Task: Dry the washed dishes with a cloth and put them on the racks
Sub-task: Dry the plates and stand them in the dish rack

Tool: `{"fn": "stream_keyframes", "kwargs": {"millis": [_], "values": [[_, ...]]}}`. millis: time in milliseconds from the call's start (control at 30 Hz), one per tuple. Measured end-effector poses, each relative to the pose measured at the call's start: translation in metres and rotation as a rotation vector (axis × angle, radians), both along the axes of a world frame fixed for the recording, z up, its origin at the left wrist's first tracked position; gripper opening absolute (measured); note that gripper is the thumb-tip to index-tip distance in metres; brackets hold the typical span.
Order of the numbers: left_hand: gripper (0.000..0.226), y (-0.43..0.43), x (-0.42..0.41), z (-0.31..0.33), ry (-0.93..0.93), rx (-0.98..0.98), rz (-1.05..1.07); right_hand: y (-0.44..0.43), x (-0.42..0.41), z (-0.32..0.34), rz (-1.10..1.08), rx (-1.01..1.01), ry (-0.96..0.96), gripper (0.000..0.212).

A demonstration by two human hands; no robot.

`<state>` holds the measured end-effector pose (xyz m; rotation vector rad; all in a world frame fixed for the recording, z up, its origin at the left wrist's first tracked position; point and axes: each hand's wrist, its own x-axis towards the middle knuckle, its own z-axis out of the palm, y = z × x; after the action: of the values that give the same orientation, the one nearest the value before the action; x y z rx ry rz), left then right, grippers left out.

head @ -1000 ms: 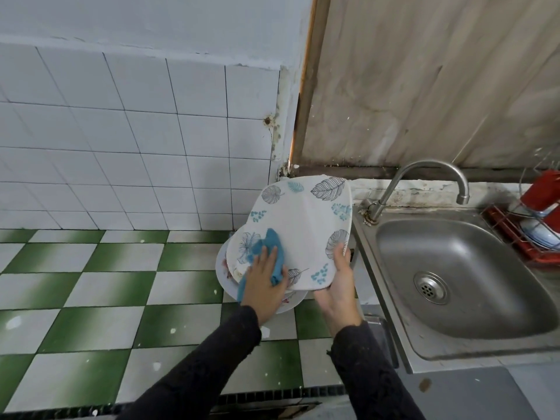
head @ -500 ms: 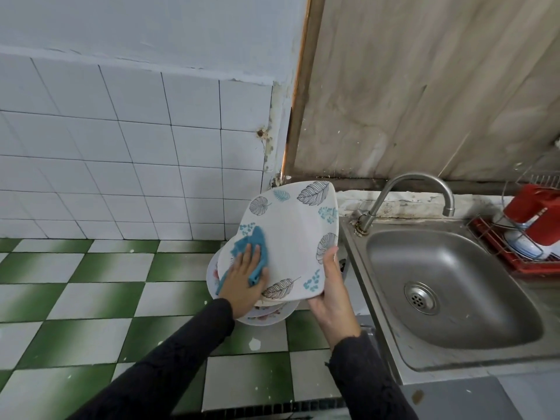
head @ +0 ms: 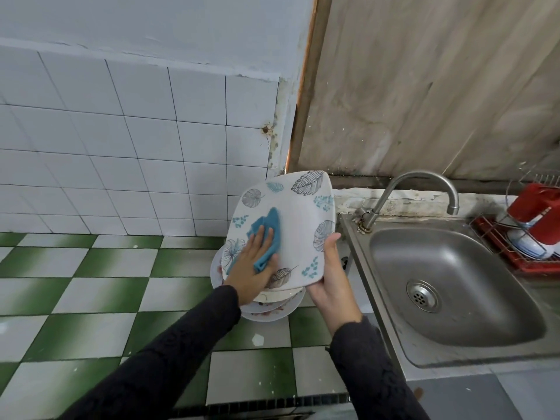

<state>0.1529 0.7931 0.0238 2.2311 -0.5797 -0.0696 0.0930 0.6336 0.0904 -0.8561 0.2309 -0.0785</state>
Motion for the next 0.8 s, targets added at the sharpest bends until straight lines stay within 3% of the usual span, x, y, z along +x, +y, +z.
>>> {"fn": "stream_keyframes", "kwargs": {"millis": [100, 200, 300, 467, 667, 800], "values": [[0.074, 0.007, 0.001, -0.008, 0.102, 0.068, 0.133, 0.000, -0.004, 0.001, 0.013, -0.011, -0.019, 0.067], [0.061, -0.027, -0.010, 0.014, 0.224, -0.154, 0.110, 0.019, -0.002, 0.002, 0.040, -0.055, -0.010, 0.066], [0.072, -0.055, -0.017, 0.042, 0.067, -0.216, 0.043, 0.033, 0.001, 0.003, 0.041, -0.052, 0.039, 0.062], [0.066, -0.020, 0.011, 0.034, -0.150, -0.026, 0.053, 0.019, 0.006, -0.002, 0.074, 0.031, 0.035, 0.070], [0.073, 0.018, 0.027, 0.001, 0.037, 0.100, 0.294, 0.014, 0.002, -0.005, 0.067, 0.063, 0.024, 0.077], [0.069, -0.019, -0.001, 0.011, 0.026, 0.003, 0.169, 0.021, 0.006, -0.004, 0.069, 0.007, 0.041, 0.080]]}}
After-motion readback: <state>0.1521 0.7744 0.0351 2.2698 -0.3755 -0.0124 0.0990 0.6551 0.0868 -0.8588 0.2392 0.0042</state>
